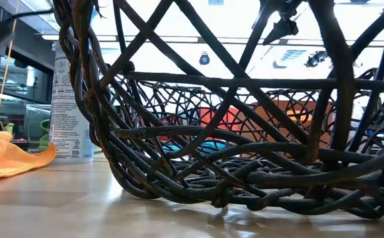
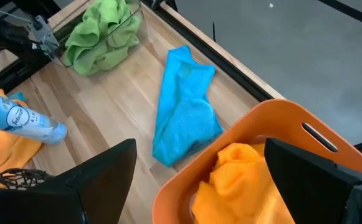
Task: Sort microfiber towel by color & place in baskets
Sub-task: Put the orange microfiber cloth into the orange bin
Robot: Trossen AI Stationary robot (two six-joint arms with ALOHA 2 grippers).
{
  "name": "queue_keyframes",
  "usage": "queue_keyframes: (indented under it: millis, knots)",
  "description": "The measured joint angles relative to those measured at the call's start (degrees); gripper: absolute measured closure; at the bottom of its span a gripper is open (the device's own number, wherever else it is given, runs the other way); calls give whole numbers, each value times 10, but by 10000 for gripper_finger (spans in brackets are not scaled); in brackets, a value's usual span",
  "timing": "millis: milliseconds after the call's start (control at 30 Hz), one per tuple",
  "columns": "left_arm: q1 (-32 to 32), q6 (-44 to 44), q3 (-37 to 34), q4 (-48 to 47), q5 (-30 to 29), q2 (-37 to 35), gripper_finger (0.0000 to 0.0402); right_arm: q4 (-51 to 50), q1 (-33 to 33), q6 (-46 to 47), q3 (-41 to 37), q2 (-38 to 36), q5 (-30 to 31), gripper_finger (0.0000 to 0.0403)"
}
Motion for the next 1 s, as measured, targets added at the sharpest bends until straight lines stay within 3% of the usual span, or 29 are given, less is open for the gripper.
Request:
queue_keyframes:
  millis: [167,367,667,767,900,1000]
  knots:
    - [-11,-39,-49,90,22,-4,216,-11,0,0,0,0,0,55]
    - [-10,-73,-63,121,-11,-5,216,-11,0,3,0,0,-1,55]
    - [-10,-94,-115,202,-2,-5,223,-10,0,4,0,0,-1,55]
    - [-10,-85,-95,193,-16,-5,267,-10,0,5,0,0,-1,55]
    - [-11,-55,-27,104,-28,-11,380,-10,0,5,0,0,-1,55]
    - [-17,-40,69,7,-38,-32,391,-10,0,5,0,0,-1,55]
